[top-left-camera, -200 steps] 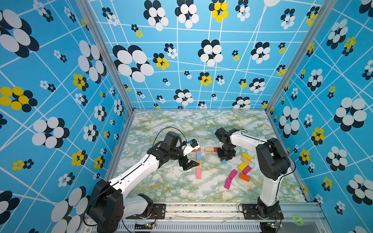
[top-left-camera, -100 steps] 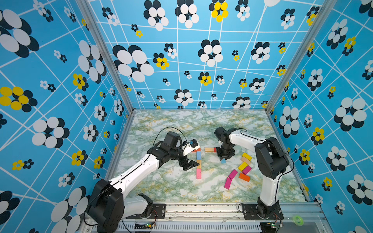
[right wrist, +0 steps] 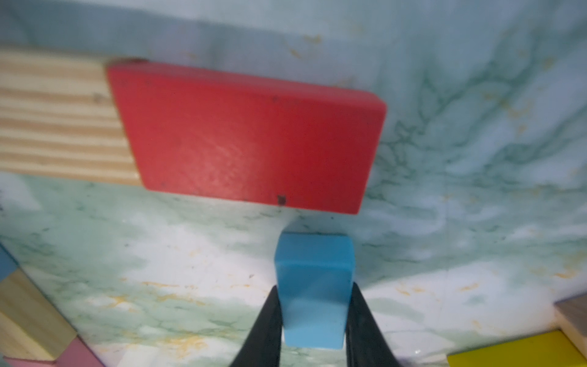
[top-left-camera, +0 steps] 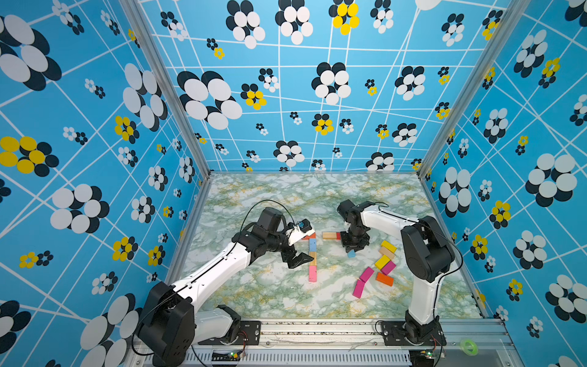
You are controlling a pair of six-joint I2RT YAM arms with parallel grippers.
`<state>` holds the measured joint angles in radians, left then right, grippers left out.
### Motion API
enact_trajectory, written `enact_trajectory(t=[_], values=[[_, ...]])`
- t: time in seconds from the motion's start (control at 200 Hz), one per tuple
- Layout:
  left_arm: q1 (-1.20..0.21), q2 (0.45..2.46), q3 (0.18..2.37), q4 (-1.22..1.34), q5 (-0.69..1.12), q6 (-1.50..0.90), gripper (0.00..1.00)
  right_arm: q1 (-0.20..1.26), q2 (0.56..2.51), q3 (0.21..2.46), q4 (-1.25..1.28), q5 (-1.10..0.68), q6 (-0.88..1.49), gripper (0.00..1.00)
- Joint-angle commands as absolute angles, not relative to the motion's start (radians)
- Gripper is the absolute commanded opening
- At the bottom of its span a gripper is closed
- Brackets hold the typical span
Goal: Assemble the number 7 with building blocks
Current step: Assemble the building block at the center of the board.
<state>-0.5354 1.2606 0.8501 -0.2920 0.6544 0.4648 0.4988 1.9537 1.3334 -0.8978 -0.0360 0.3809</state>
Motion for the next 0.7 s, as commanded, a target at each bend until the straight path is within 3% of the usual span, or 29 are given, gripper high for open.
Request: enact_trajectory(t=[0.0,0.695], values=[[-0.540,1.260,0.859,-0.315,0.660,0.480,0.99,0.491,1.993,1.305,-0.851,-0.034,0.390,0.22],[-0.584,1.263,0.851,-0.304,0.636,0.482,0.99,0.477,1.980,1.298,-0.844,-0.035,0.370,0.21]])
